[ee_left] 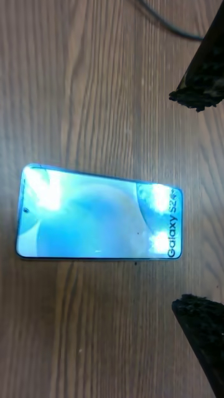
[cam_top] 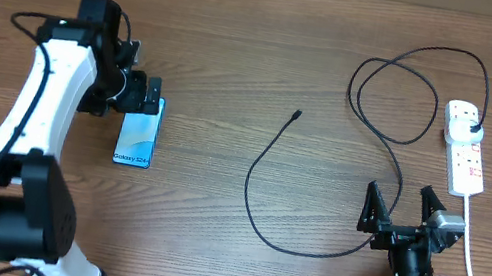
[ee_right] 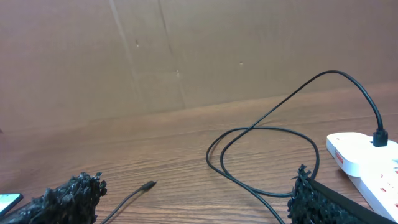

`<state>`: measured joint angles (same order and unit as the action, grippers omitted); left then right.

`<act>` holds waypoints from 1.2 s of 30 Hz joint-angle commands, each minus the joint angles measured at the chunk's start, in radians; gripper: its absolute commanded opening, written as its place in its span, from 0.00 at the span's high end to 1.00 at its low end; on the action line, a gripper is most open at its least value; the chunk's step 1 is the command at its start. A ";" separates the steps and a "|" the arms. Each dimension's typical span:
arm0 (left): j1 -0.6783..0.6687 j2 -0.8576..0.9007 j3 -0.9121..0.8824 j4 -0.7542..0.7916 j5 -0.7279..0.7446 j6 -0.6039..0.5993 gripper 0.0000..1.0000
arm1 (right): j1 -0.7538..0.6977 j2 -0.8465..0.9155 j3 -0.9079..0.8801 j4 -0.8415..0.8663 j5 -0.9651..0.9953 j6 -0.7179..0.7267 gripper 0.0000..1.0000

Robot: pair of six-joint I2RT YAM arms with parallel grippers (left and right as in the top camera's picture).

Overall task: Plug charger to phone and switch on socket
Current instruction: 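Move the left gripper forward over the Galaxy S24 phone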

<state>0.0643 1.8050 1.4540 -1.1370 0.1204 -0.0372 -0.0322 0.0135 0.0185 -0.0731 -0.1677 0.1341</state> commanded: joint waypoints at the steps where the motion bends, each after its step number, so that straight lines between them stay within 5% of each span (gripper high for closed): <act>1: -0.008 0.059 0.020 0.000 -0.024 0.041 0.00 | 0.004 -0.011 -0.011 0.004 0.010 -0.002 0.00; 36: -0.009 0.235 -0.012 0.135 -0.027 0.112 0.01 | 0.004 -0.011 -0.011 0.004 0.010 -0.002 0.00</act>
<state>0.0643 2.0277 1.4528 -1.0061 0.0998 0.0574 -0.0319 0.0135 0.0185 -0.0734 -0.1680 0.1337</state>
